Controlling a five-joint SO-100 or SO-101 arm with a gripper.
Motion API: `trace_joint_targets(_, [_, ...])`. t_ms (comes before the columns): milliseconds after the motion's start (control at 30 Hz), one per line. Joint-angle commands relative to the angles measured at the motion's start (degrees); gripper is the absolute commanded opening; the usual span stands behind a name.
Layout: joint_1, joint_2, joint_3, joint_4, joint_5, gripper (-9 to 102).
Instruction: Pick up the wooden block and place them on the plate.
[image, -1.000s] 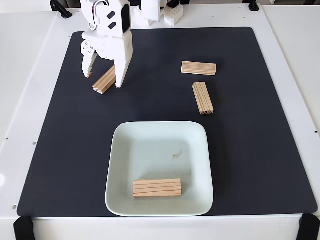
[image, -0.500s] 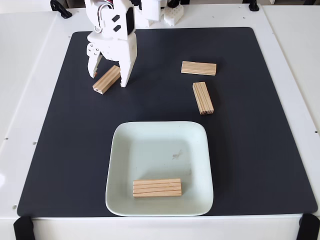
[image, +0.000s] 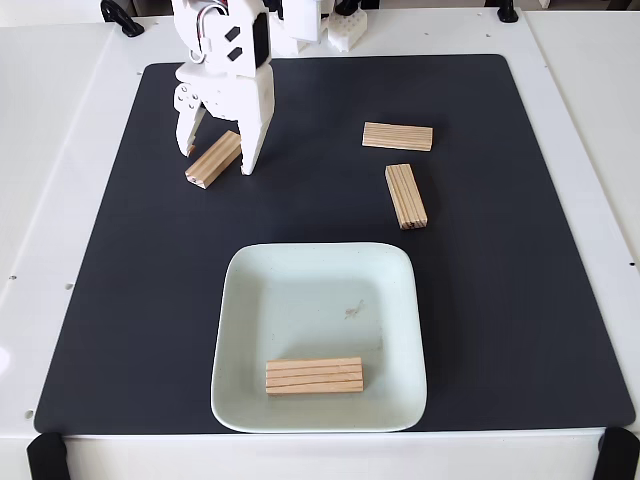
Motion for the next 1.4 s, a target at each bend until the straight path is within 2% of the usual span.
trace_joint_targets(0, [1.14, 0.0, 0.44, 0.18, -0.62, 36])
trace_joint_targets(100, [1.14, 0.0, 0.53, 0.18, -0.26, 32])
trace_joint_targets(300, [1.76, 0.0, 0.62, 0.18, 0.26, -2])
trace_joint_targets(367, [2.2, 0.0, 0.62, 0.18, 0.26, 2])
trace_joint_targets(867, [1.32, 5.54, 0.0, 1.05, -2.64, -1])
trace_joint_targets(967, [-0.18, 14.5, -0.53, 0.88, -8.61, -1])
trace_joint_targets(1067, [-4.04, 22.15, -0.7, 0.35, -20.3, -1])
trace_joint_targets(1200, [-8.53, 29.0, -0.7, 0.26, -41.04, -1])
trace_joint_targets(1367, [-11.78, 29.27, -0.7, -3.34, -74.62, 0])
